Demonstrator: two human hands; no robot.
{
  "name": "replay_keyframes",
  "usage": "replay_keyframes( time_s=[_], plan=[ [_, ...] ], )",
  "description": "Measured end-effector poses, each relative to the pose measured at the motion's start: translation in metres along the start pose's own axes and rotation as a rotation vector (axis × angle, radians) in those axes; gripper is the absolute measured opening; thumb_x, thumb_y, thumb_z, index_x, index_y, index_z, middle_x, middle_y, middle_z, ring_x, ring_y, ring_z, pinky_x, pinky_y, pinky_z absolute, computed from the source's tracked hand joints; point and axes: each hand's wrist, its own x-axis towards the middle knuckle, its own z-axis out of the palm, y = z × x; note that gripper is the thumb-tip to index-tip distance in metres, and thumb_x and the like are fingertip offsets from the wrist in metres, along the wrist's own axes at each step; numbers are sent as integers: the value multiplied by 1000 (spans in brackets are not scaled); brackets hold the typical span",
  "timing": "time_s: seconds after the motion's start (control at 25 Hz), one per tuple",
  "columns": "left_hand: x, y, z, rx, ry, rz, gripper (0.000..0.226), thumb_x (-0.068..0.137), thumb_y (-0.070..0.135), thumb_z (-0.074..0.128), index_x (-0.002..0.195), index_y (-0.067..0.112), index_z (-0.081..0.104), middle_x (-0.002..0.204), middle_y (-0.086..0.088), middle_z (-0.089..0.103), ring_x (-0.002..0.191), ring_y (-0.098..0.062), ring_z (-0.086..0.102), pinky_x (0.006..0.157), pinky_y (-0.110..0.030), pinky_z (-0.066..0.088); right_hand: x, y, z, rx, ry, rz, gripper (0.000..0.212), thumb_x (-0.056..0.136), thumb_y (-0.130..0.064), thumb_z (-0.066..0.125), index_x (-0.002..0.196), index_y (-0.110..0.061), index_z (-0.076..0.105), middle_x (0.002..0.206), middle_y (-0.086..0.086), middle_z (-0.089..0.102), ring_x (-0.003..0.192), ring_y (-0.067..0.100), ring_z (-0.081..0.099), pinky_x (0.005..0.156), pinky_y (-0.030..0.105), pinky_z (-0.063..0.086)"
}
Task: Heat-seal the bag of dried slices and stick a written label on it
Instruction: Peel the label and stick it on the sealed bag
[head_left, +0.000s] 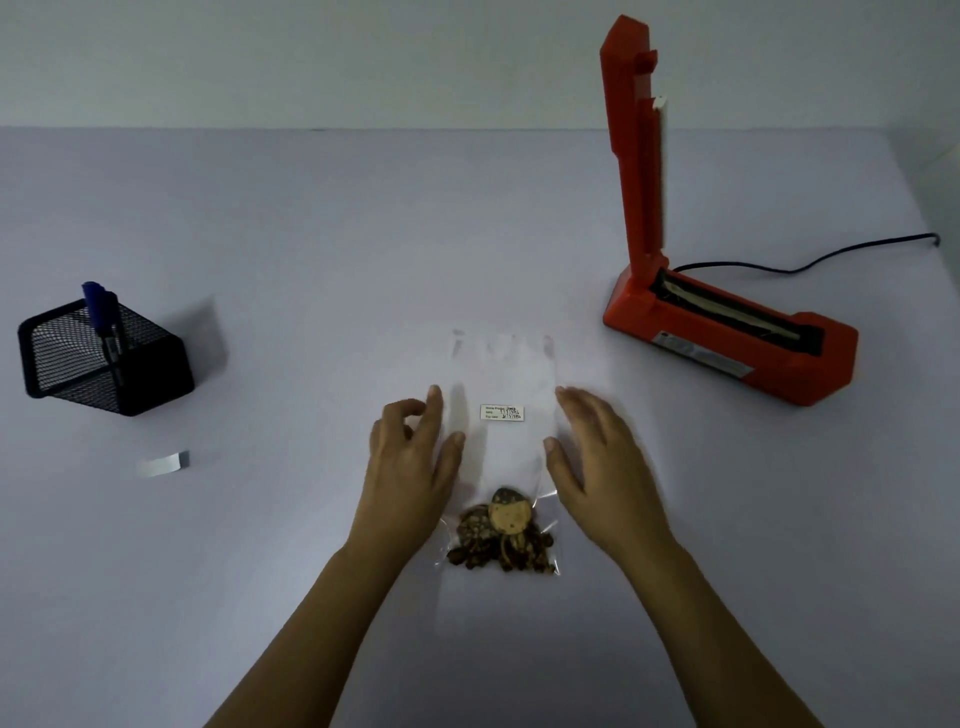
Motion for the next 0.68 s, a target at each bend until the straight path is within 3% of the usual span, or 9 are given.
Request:
replay_keyframes(
  time_s=[0.12,0.24,0.4,0.52,0.68],
  plan=[
    [-29,8,-8,-132,-123,-307,56,93,35,49,142,13,34,128,-16,46,109,-29,53,84,-27,41,-43,-1,1,136,-95,310,70,87,-47,52,144,-19,22,146,6,32,129,22,39,104,38,39],
    [-49,21,-3,-204,-232,-421,54,92,37,50,141,18,35,123,-10,51,100,-19,53,82,-21,38,-69,-9,12,261,-163,459,83,78,-47,64,144,-17,22,142,8,32,124,24,43,101,41,42],
    [-51,22,6,-284,-215,-488,50,89,30,58,136,17,44,112,-8,58,90,-12,51,80,-21,40,-64,-27,22,392,-172,465,82,75,-29,75,141,-15,29,136,5,37,122,19,44,97,27,38],
    [-41,18,-8,-408,-131,-555,52,89,19,59,138,14,42,116,-8,58,92,-12,52,85,-23,45,-45,-39,26,411,-175,404,80,77,-22,74,142,-16,29,133,7,41,119,21,46,101,35,42],
    [-6,4,-41,-446,-32,-494,54,88,16,61,138,12,41,119,-8,57,92,-13,53,86,-29,50,1,-67,24,421,-150,332,78,77,-19,73,142,-16,29,124,4,43,114,22,48,98,40,45]
  ],
)
